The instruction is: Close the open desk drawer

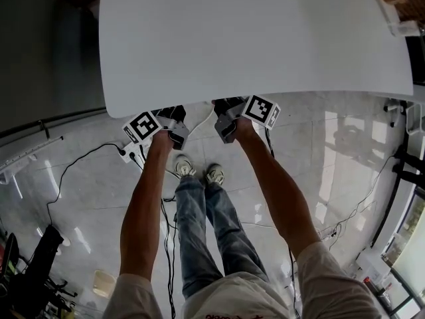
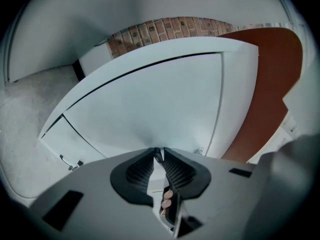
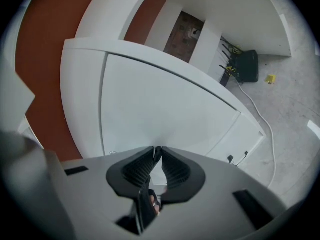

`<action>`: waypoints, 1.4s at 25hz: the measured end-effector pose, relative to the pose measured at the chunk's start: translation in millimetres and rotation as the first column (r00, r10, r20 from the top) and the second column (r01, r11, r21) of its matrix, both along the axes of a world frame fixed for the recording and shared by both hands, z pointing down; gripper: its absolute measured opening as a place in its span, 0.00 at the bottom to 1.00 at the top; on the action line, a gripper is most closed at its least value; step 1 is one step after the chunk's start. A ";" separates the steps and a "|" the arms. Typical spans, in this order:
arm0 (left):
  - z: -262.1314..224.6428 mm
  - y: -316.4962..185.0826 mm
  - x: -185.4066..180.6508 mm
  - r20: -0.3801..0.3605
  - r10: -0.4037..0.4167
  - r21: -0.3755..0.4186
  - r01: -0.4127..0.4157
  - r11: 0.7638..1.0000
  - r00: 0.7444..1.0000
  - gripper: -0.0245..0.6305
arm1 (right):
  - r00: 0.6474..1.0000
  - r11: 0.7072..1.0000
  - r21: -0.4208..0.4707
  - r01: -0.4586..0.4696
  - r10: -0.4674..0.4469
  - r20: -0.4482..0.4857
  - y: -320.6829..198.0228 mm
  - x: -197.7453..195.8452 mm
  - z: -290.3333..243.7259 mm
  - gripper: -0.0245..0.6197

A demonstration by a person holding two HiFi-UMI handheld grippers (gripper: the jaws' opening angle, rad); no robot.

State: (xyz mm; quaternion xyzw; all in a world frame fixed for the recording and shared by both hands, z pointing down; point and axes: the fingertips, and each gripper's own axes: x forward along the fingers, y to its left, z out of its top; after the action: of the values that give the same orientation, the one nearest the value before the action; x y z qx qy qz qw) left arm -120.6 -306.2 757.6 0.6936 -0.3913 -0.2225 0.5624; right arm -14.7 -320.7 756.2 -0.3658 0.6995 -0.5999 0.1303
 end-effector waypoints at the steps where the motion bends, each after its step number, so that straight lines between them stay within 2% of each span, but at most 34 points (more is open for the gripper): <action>1: -0.5 -0.7 0.9 0.003 -0.005 0.007 0.005 1.000 1.000 0.14 | 1.000 1.000 0.001 -0.005 0.005 0.000 -0.6 1.0 -0.2 0.13; 2: -1.0 -0.2 1.4 0.007 -0.007 0.012 0.007 1.000 1.000 0.15 | 1.000 1.000 -0.003 -0.014 0.014 0.001 -0.4 2.1 0.1 0.13; 3: -1.1 1.7 1.7 0.010 -0.006 0.010 0.006 1.000 1.000 0.21 | 1.000 1.000 -0.014 -0.025 0.025 0.001 0.7 3.5 1.4 0.15; 5: 2.0 8.4 1.6 0.010 0.004 -0.005 -0.004 1.000 1.000 0.34 | 0.999 0.998 -0.048 -0.040 0.041 0.006 5.5 6.0 7.1 0.33; 6: 5.0 12.5 1.8 0.016 0.015 -0.015 -0.015 1.000 1.000 0.34 | 0.999 0.997 -0.062 -0.036 0.037 0.010 9.0 6.1 10.7 0.34; 11: 15.5 35.5 3.2 0.050 0.023 -0.041 -0.021 0.999 0.998 0.34 | 1.000 0.996 -0.092 -0.009 0.007 -0.015 33.3 12.6 20.6 0.34; 16: 17.1 80.1 7.1 0.095 0.046 -0.057 -0.041 0.998 0.994 0.34 | 1.000 0.996 -0.089 -0.014 0.013 -0.011 67.5 16.1 11.7 0.33; 21: -5.1 121.5 13.6 0.093 0.033 -0.057 -0.028 0.998 0.995 0.34 | 1.000 0.998 -0.062 -0.018 0.019 0.019 107.7 20.8 -19.7 0.23; 24: -27.9 139.7 15.3 0.094 0.021 -0.033 -0.018 0.999 0.995 0.27 | 0.998 0.998 -0.049 -0.047 0.049 0.038 129.4 29.5 -40.2 0.13; 28: -62.2 158.0 14.5 0.084 0.001 0.016 -0.002 1.000 0.996 0.06 | 0.994 0.997 -0.043 -0.068 0.072 0.077 154.7 40.2 -65.1 0.06; 31: -92.6 166.1 12.7 0.095 -0.007 0.061 0.001 0.998 0.995 0.06 | 0.993 0.996 -0.026 -0.083 0.085 0.083 164.2 48.9 -85.0 0.06; 35: -126.9 170.5 6.5 0.171 0.005 0.105 -0.023 0.994 0.985 0.06 | 0.997 0.997 0.026 -0.075 0.075 0.006 168.3 55.3 -110.9 0.06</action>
State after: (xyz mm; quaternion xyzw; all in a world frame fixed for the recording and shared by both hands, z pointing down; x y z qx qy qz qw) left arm -114.2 -135.7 630.7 0.7418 -0.4208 -0.1790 0.4905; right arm 40.6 -152.4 645.2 -0.3887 0.6927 -0.5863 0.1593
